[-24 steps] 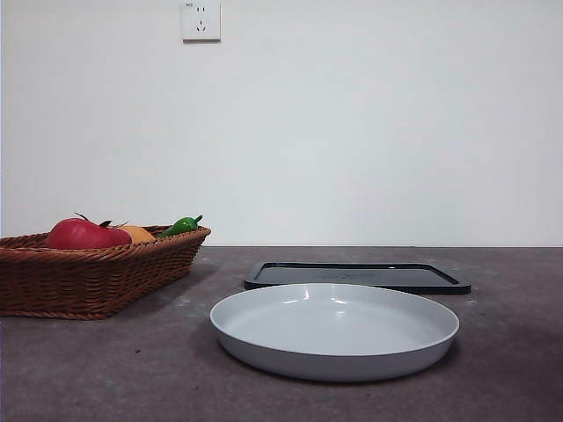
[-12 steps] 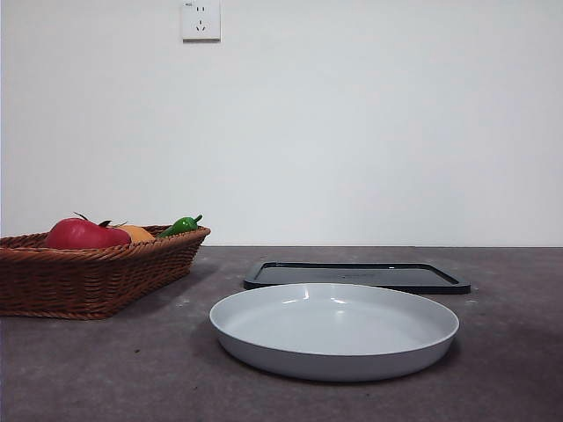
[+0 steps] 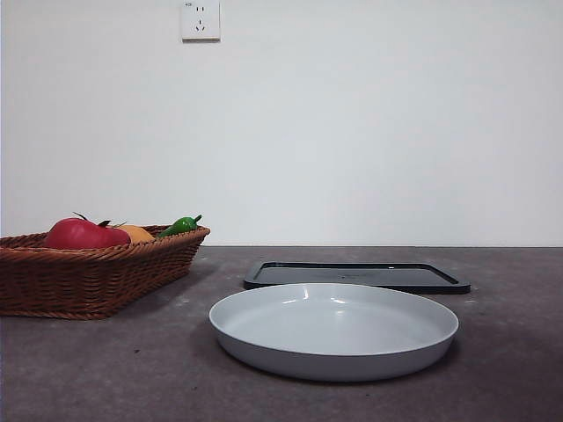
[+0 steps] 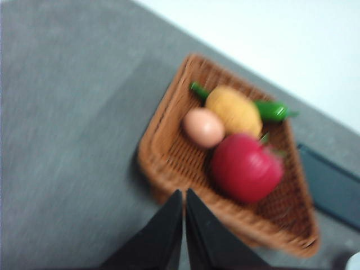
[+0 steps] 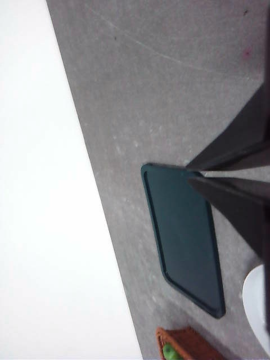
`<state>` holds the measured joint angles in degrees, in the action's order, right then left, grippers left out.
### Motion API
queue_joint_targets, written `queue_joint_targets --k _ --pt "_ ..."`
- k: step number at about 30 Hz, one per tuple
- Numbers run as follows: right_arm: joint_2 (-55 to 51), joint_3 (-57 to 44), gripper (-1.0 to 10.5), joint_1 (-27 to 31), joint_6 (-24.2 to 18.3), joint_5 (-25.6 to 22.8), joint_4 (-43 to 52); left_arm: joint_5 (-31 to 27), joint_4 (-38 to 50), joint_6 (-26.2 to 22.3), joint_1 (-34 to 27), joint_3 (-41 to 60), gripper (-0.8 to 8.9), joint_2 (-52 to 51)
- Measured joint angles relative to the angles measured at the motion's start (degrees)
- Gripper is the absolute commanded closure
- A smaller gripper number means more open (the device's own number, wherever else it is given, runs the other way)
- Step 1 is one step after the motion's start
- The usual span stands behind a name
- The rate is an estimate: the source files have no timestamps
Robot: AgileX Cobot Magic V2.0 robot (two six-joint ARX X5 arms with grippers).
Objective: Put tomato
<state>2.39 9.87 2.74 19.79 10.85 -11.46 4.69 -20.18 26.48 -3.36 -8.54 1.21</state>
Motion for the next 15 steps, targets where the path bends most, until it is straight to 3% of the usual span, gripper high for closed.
queue_joint_targets --k 9,15 --pt "8.63 12.66 9.4 0.0 -1.77 3.43 -4.76 3.15 -1.29 -0.55 0.0 -10.73 8.04 6.32" --pt "17.4 22.47 9.4 0.0 -5.86 6.51 -11.96 8.85 -6.56 -5.6 0.0 -19.96 8.04 14.43"
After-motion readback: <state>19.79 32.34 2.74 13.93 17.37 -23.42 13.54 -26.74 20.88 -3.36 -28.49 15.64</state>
